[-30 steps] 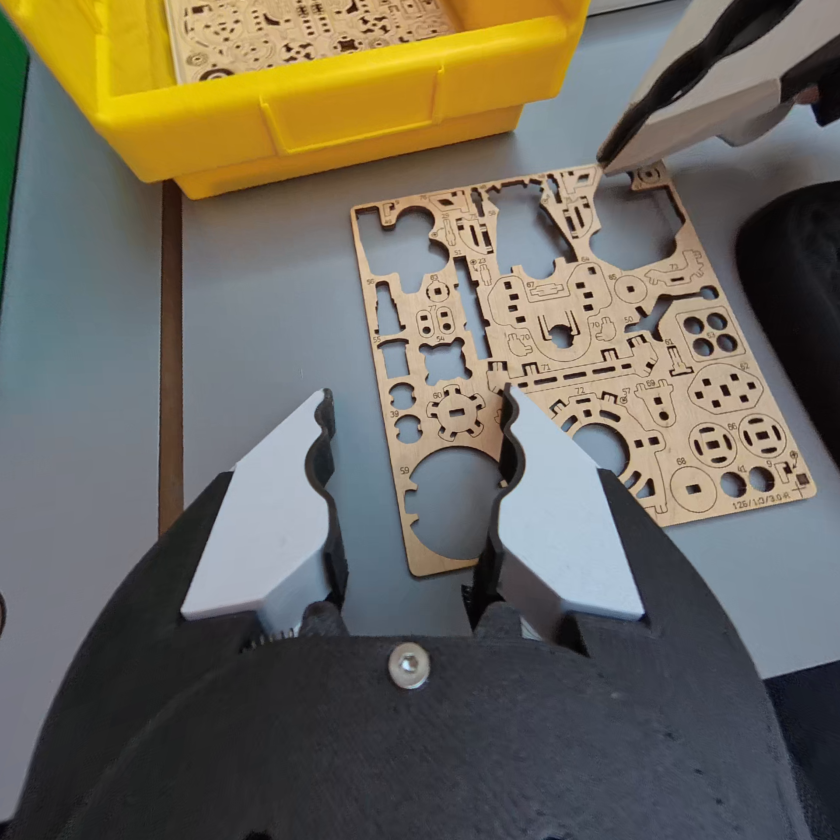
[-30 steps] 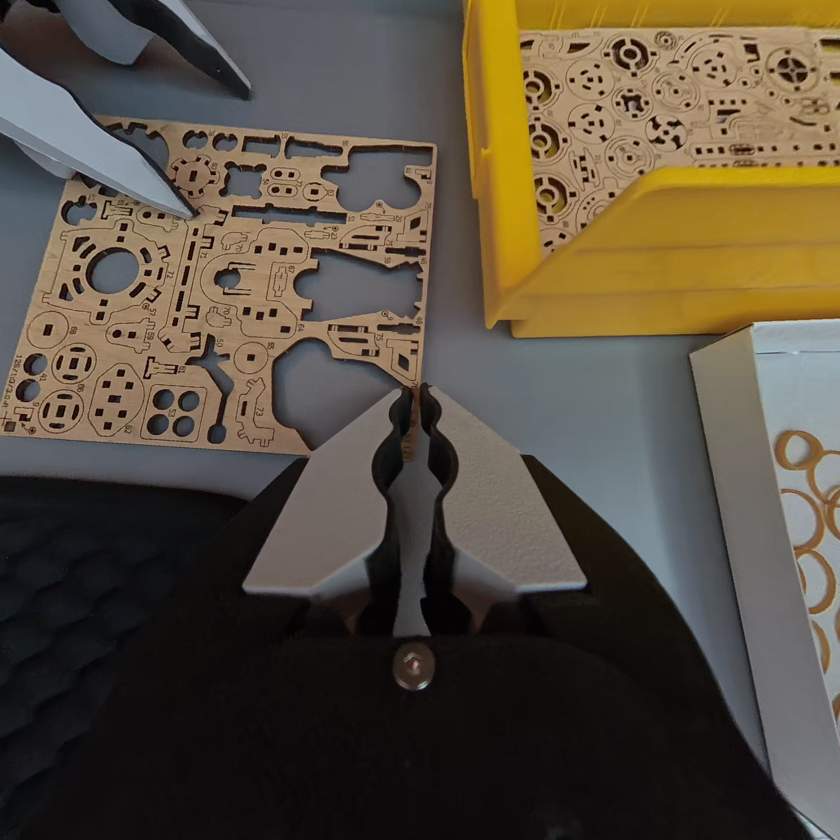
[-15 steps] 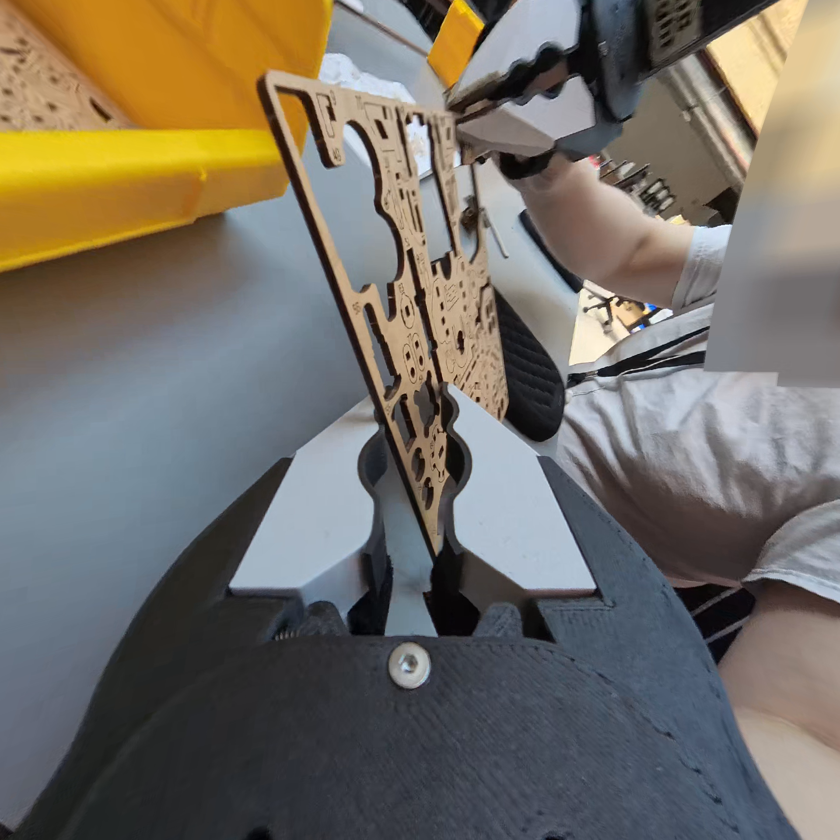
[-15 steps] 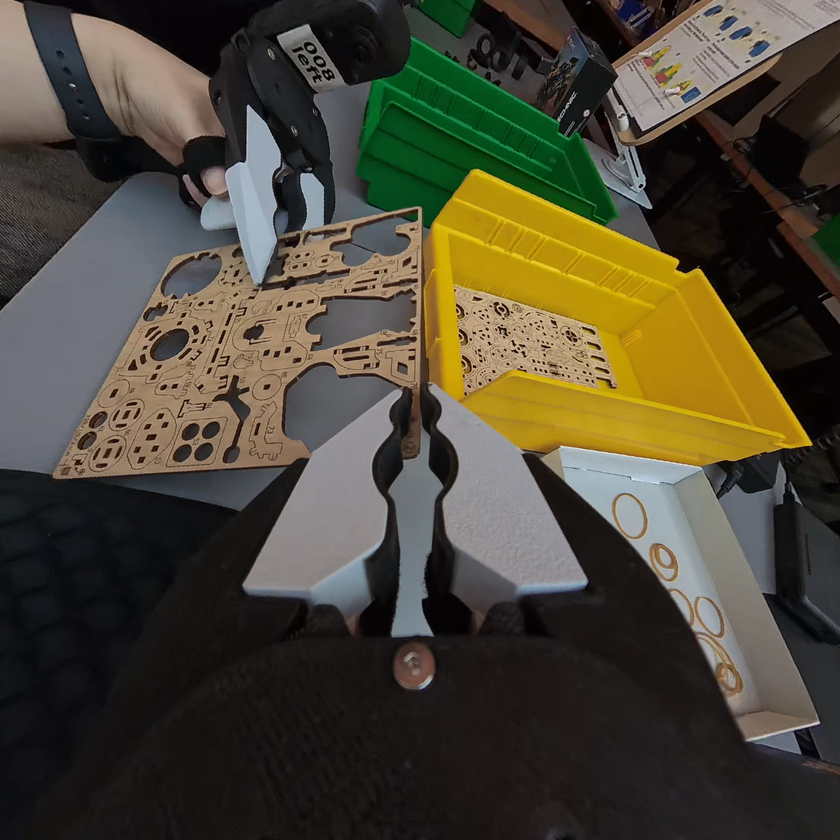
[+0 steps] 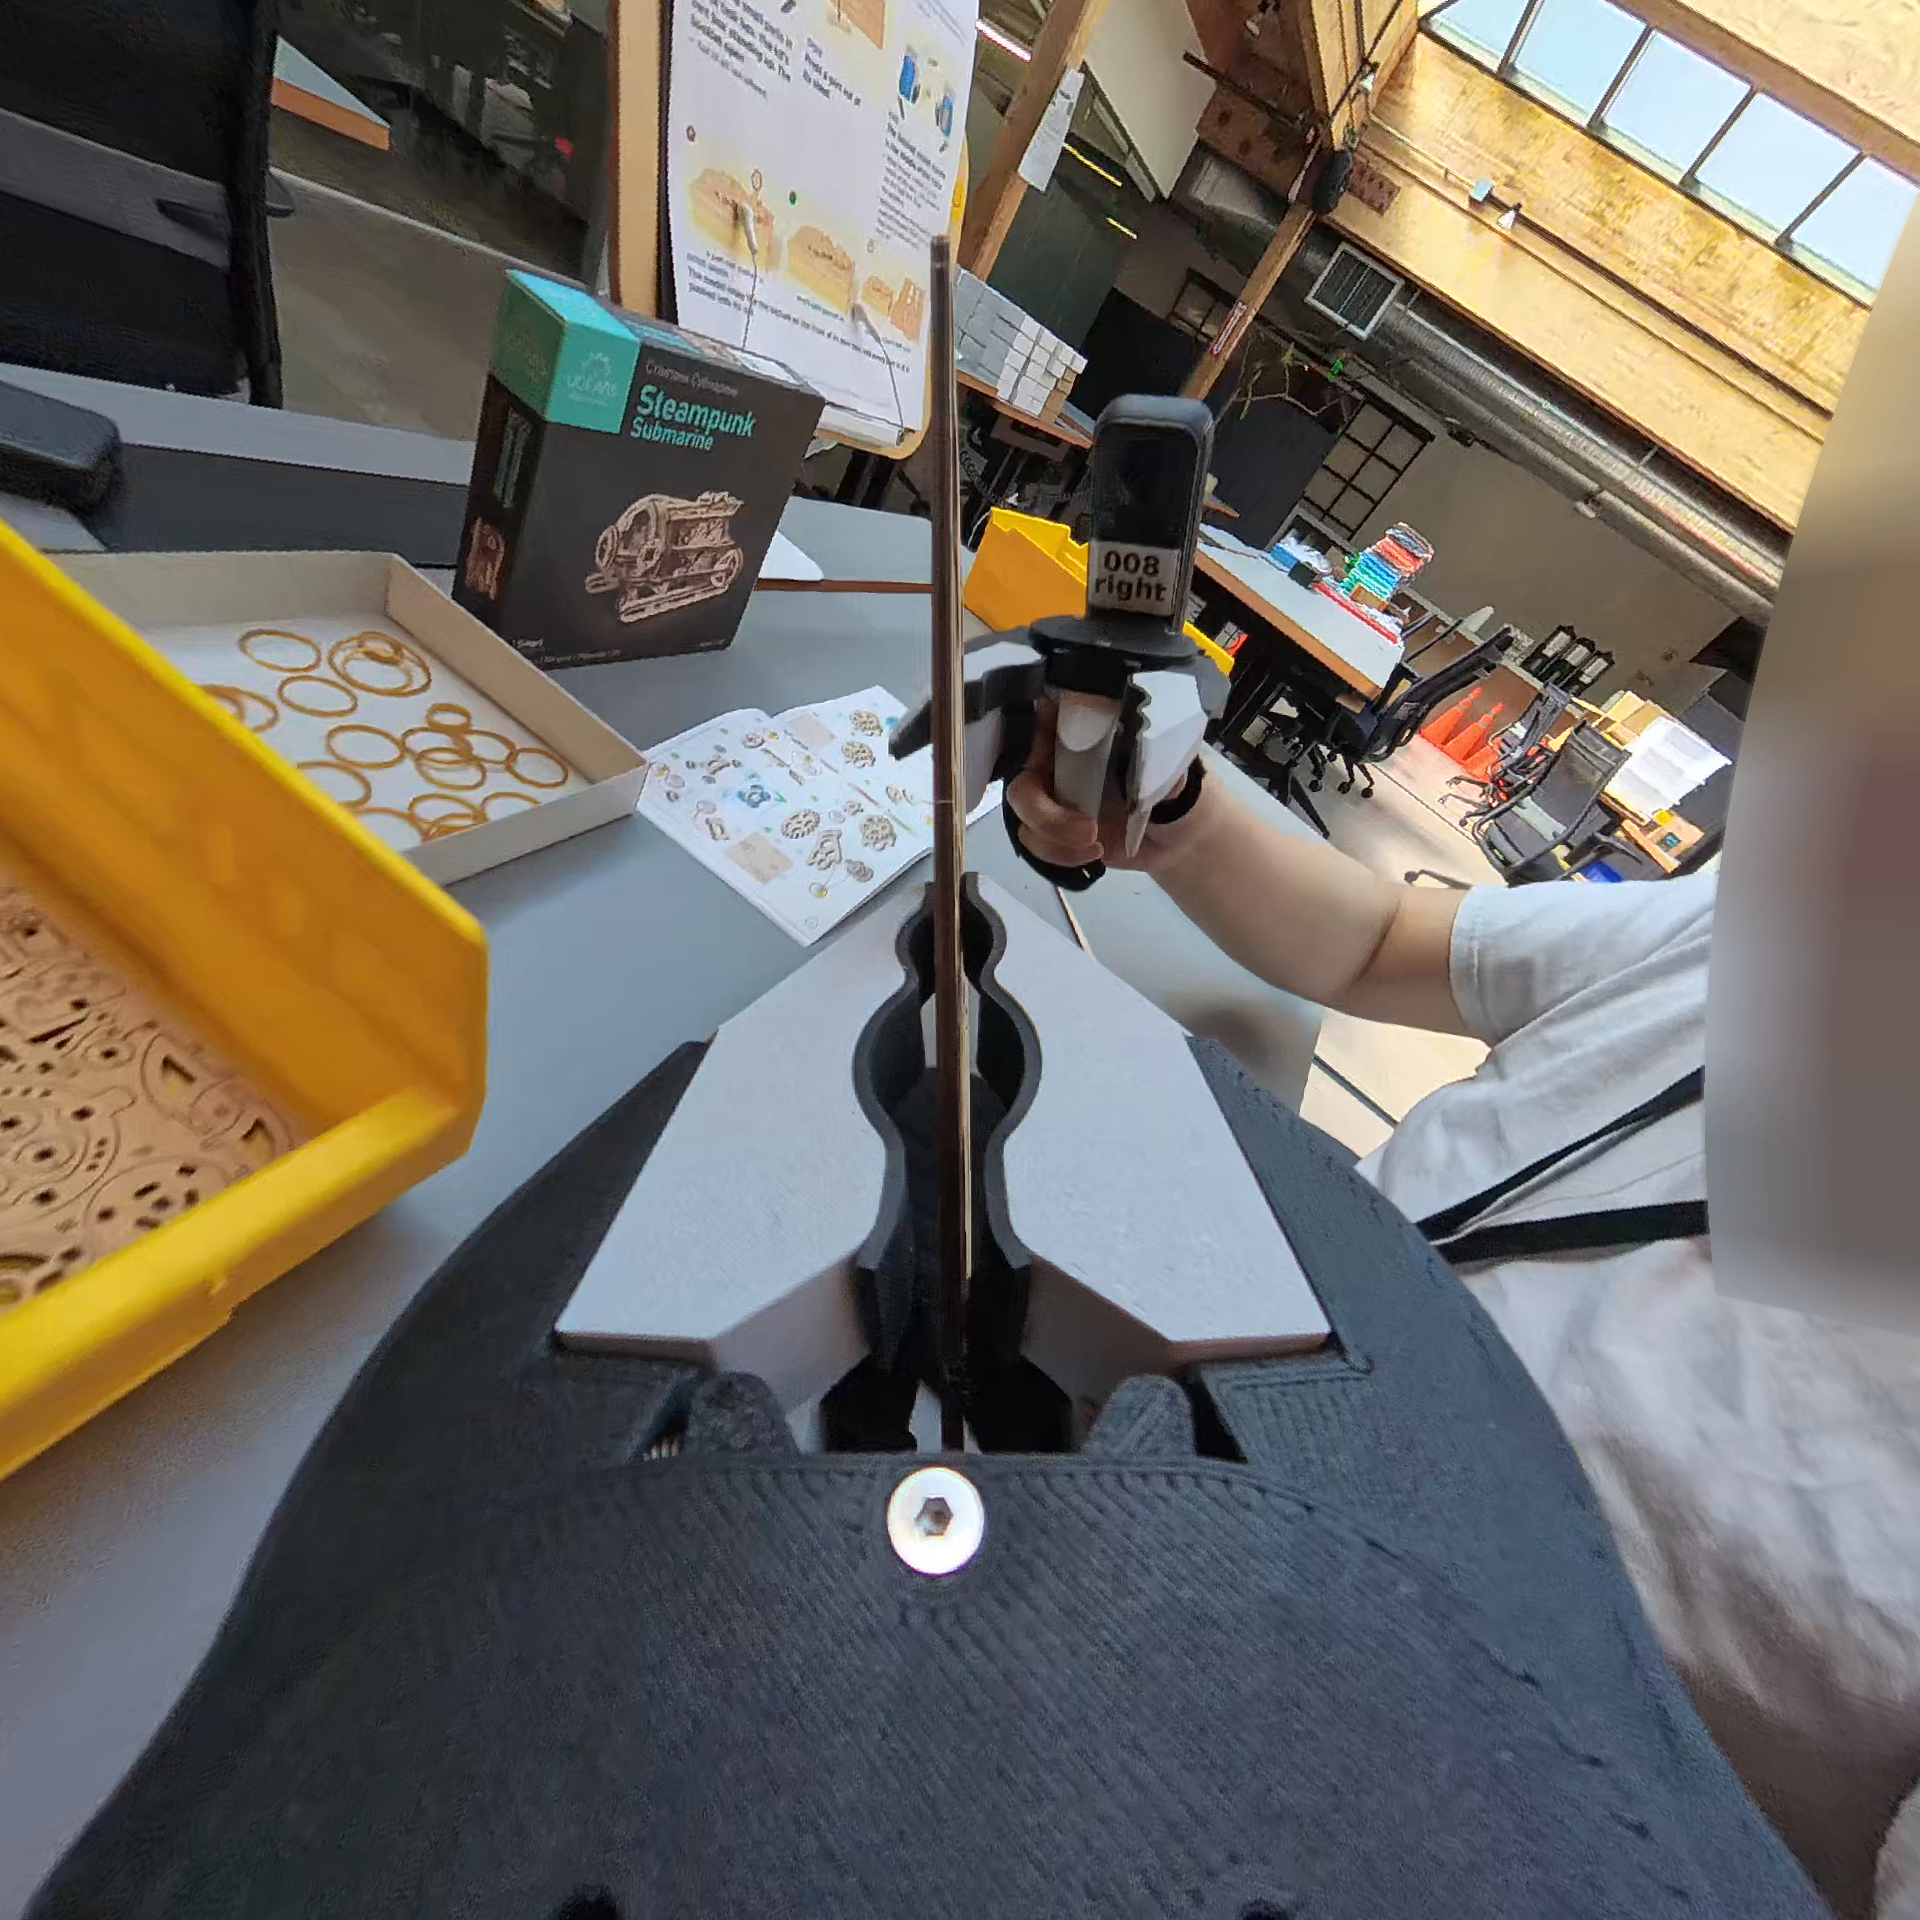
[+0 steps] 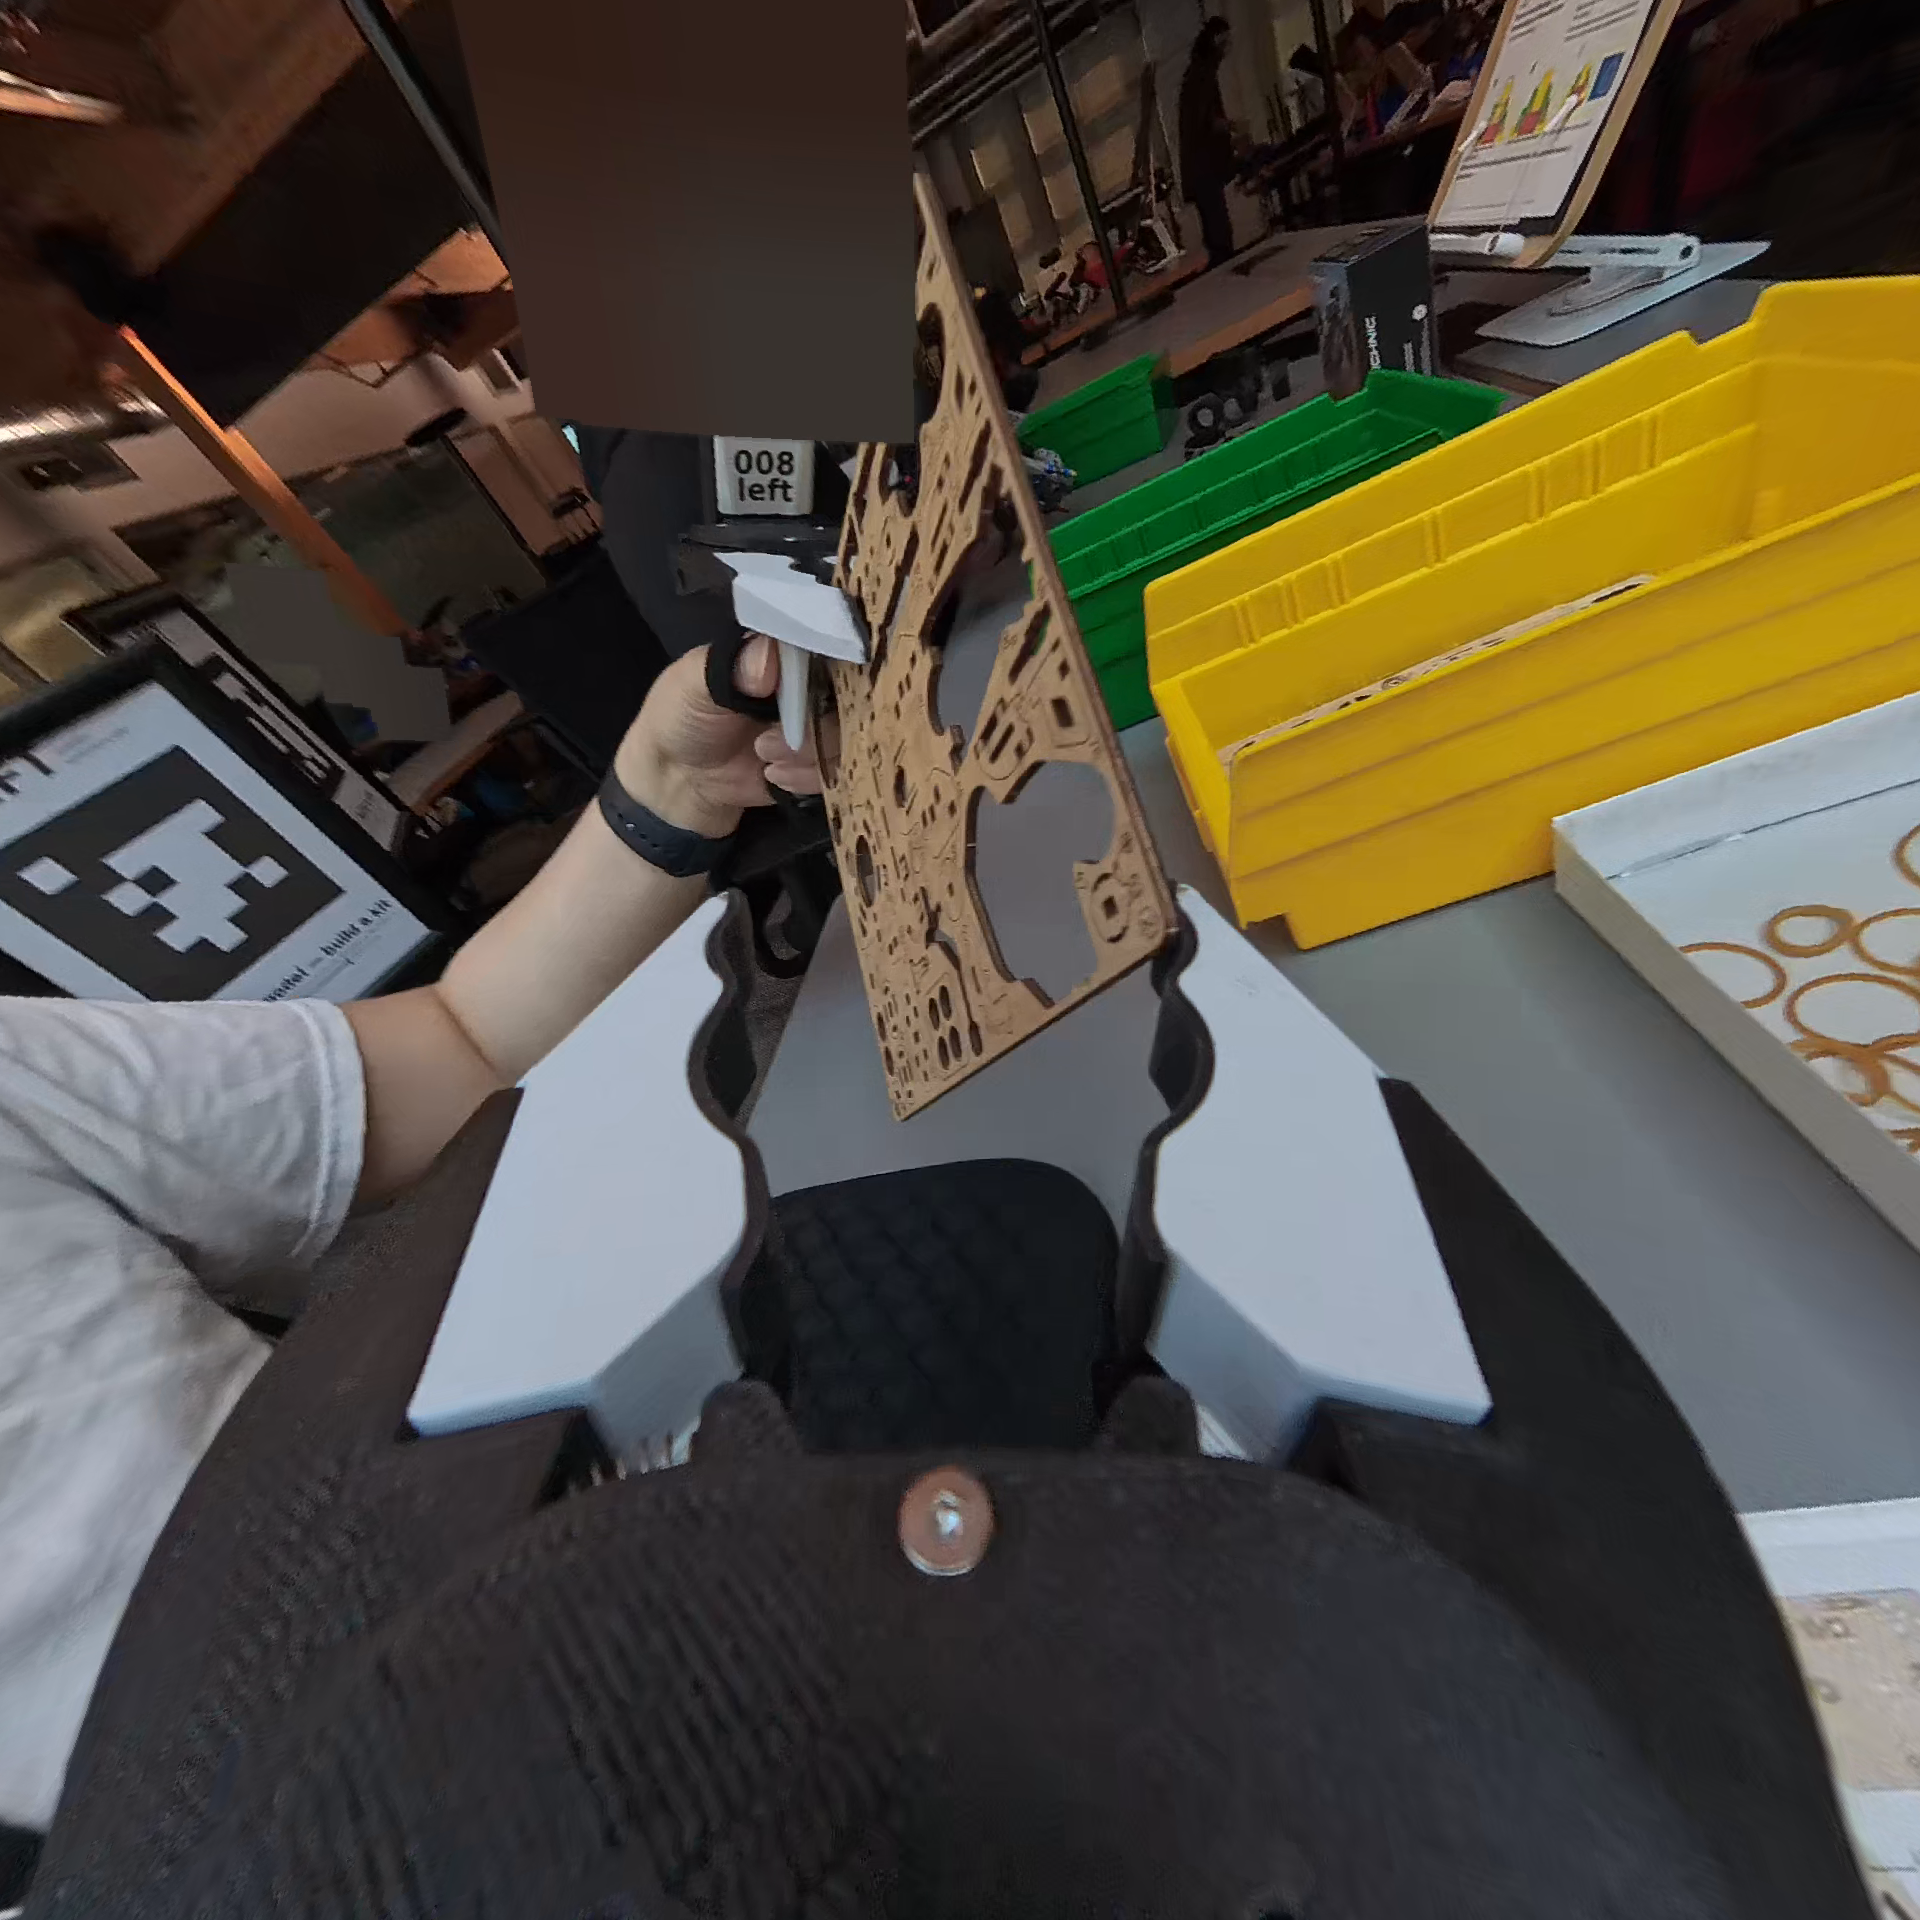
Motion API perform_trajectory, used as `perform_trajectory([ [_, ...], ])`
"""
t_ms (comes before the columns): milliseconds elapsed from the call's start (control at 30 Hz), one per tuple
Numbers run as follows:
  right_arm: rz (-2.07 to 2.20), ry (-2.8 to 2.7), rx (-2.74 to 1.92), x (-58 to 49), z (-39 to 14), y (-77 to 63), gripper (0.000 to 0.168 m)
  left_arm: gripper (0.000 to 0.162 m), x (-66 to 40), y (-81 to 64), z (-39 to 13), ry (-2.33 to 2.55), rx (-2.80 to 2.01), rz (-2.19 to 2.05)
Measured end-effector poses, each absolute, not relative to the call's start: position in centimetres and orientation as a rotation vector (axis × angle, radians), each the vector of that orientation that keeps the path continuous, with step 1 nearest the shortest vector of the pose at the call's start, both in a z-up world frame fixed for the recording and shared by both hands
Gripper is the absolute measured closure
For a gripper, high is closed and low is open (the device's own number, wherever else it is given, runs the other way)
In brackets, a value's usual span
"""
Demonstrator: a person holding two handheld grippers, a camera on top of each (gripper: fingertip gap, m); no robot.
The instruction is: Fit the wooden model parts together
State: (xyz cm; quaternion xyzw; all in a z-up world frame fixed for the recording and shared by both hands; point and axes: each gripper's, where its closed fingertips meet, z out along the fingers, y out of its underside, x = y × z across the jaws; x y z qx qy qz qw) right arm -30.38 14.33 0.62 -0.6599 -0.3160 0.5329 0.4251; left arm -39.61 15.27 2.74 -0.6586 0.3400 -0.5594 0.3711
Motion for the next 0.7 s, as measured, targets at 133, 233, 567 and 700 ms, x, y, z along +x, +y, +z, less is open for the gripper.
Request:
perform_trajectory([
  [133, 1.397, -0.631, -1.641, -26.4, 0.6, 14.2, 0.096, 0.162, -33.6, 16.3, 5.9, 0.794, -1.563, -1.581],
  [233, 1.504, -0.568, -1.569, -22.6, 2.0, 13.6, 0.139, 0.162, -29.0, 16.3, 7.6, 0.780, -1.454, -1.729],
  [567, 1.516, -0.411, -1.482, -6.6, 6.3, 13.0, 0.167, 0.124, -14.2, 15.3, 7.5, 1.148, -1.365, -1.708],
  [700, 1.407, -0.425, -1.505, -2.5, 6.5, 13.5, 0.167, 0.113, -10.3, 15.1, 7.5, 1.276, -1.351, -1.686],
])
